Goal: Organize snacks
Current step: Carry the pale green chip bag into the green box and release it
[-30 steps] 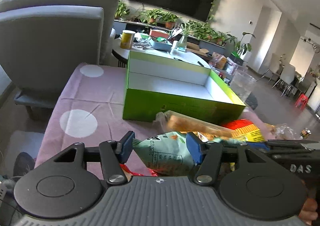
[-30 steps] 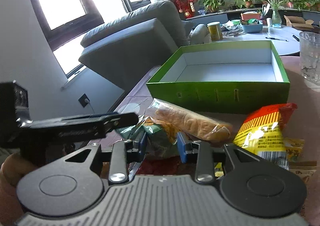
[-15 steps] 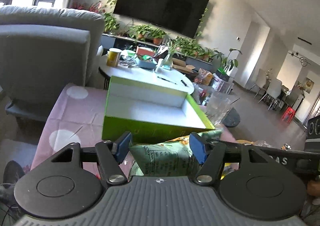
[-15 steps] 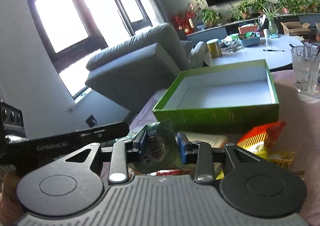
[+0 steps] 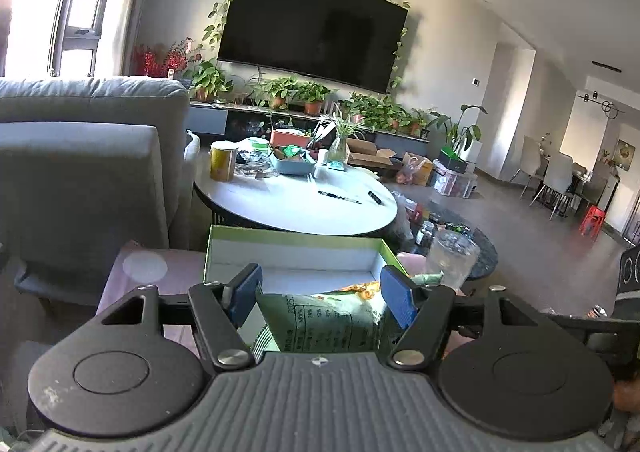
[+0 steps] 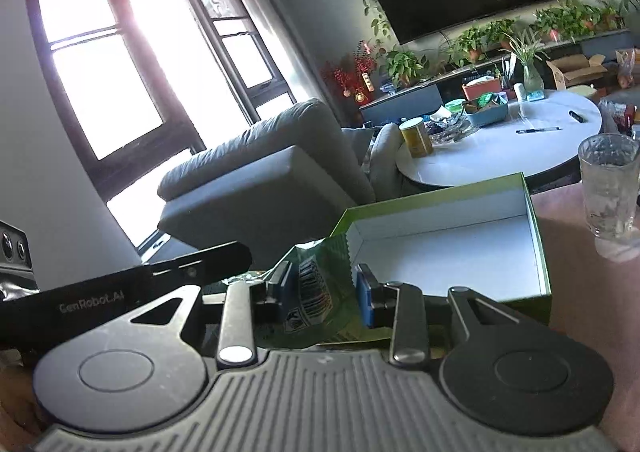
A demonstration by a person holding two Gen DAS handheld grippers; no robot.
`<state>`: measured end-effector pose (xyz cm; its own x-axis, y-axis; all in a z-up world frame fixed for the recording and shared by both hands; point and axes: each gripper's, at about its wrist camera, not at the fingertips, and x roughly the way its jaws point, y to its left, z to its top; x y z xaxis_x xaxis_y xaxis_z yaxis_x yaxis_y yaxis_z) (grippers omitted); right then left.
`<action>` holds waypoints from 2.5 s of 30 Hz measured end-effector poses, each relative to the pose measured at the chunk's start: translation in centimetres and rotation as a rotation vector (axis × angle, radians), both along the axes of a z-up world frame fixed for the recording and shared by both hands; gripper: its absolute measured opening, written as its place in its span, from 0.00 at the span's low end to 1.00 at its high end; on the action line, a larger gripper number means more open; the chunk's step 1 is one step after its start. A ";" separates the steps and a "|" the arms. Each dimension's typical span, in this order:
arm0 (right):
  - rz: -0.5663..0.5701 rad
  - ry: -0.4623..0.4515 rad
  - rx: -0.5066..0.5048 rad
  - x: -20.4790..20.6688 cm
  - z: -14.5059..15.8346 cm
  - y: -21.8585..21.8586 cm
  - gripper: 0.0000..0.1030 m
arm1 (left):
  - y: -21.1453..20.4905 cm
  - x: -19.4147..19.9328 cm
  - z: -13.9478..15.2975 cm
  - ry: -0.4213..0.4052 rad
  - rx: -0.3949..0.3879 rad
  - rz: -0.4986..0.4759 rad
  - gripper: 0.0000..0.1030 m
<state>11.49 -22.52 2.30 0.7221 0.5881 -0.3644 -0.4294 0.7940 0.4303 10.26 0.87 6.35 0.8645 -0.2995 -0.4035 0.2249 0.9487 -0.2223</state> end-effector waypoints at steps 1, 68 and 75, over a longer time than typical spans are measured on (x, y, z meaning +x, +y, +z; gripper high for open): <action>-0.003 0.008 0.010 0.6 -0.1 -0.1 0.78 | 0.0 0.5 0.0 0.002 0.000 -0.001 0.60; -0.041 -0.044 -0.025 0.0 0.9 -0.3 0.79 | 1.1 0.5 -2.8 0.032 0.070 0.081 0.92; -0.091 -0.206 -0.044 -3.8 1.9 -0.1 0.79 | 1.5 -1.2 -2.8 0.035 0.041 0.097 0.93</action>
